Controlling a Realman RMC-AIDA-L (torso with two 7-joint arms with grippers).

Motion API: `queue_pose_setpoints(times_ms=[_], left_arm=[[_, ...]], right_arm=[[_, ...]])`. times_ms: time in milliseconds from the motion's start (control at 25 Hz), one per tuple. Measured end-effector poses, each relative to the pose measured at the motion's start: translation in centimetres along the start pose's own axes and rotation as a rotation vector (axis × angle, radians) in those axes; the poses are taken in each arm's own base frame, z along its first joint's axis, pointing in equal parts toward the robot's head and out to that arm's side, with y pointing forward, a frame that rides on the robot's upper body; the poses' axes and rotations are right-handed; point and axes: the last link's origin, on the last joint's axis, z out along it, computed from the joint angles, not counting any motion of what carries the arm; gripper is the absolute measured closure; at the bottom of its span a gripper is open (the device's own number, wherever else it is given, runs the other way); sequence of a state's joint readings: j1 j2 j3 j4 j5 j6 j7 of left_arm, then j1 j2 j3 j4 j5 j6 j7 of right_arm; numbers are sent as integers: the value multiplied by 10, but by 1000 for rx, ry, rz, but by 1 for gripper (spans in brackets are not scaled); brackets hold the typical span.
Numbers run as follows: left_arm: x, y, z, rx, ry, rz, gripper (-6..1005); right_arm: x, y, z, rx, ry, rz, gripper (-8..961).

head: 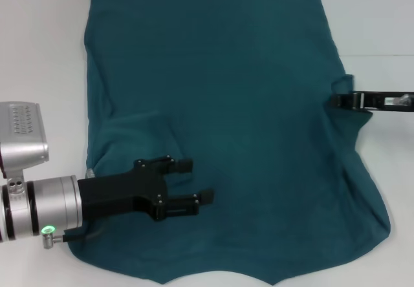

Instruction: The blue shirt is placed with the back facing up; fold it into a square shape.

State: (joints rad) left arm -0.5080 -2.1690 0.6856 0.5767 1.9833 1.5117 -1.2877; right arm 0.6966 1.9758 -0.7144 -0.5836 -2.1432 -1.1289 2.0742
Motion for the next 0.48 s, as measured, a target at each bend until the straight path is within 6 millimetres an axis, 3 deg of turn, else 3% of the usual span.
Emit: queue_pose_setpoints(times_ms=[280, 480], left_arm=[[-1, -2, 0, 15, -4, -2, 171], [0, -4, 0, 23, -7, 0, 171]], right_arm=[[5, 12, 11, -34, 31, 29, 948], [11, 31, 11, -147, 69, 78, 948]])
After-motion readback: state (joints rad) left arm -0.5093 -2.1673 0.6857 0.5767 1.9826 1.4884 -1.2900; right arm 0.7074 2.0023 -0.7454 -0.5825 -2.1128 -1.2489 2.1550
